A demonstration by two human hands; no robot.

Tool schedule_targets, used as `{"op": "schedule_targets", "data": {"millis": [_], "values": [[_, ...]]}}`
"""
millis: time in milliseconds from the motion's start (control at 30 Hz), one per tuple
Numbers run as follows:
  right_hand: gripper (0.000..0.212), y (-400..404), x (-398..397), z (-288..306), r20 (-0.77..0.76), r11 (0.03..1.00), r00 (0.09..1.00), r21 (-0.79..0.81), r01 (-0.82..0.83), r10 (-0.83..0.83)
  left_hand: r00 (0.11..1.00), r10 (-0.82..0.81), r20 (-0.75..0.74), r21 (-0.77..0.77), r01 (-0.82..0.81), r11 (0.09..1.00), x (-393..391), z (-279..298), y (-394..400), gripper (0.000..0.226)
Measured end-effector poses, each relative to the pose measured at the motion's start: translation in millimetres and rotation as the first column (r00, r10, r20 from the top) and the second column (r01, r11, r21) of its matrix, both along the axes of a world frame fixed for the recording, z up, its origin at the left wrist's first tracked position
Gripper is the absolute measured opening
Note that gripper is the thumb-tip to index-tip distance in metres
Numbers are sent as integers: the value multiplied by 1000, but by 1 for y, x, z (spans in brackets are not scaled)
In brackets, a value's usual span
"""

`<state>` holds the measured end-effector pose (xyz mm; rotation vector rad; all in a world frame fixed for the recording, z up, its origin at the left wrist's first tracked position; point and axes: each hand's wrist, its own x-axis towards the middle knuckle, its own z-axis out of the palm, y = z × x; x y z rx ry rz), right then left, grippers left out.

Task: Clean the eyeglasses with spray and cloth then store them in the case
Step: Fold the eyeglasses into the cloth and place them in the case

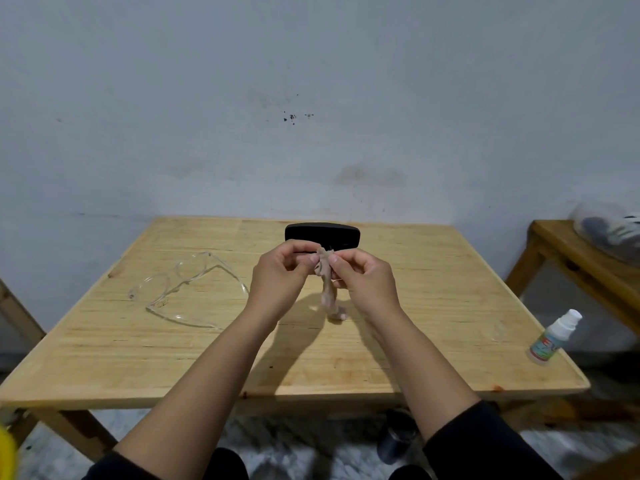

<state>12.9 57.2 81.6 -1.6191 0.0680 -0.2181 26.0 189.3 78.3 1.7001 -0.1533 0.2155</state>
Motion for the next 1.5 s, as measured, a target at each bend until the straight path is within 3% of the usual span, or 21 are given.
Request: {"op": "schedule_targets", "data": {"millis": [133,267,567,900,1067,1233,1500], "values": [[8,0,2,7,7,999,1000,45,22,-23,989,146,9,-106,-144,984,-8,6,-14,7],[10,-2,1,12,-14,993,1000,115,3,-1,993,116,19,-72,-114,991,-13,4,-22,20],[13,-12,-6,26,-93,931,960,284,-230,266,997,54,47,18,-55,998,-8,7,-16,20],[22,-24,-2,36,-70,942,991,323,-88,116,996,69,61,-4,-69,998,2,17,10,12],[20,-30,0,40,-48,967,998,255,-23,37,992,95,83,91,-102,991,0,24,27,10],[20,-32,-1,42,-19,982,1000,188,-11,15,989,19,149,285,-61,957,-4,32,32,16],[19,-39,-4,47,30,965,999,262,19,-28,983,34,179,398,-104,911,-1,31,36,23]]}}
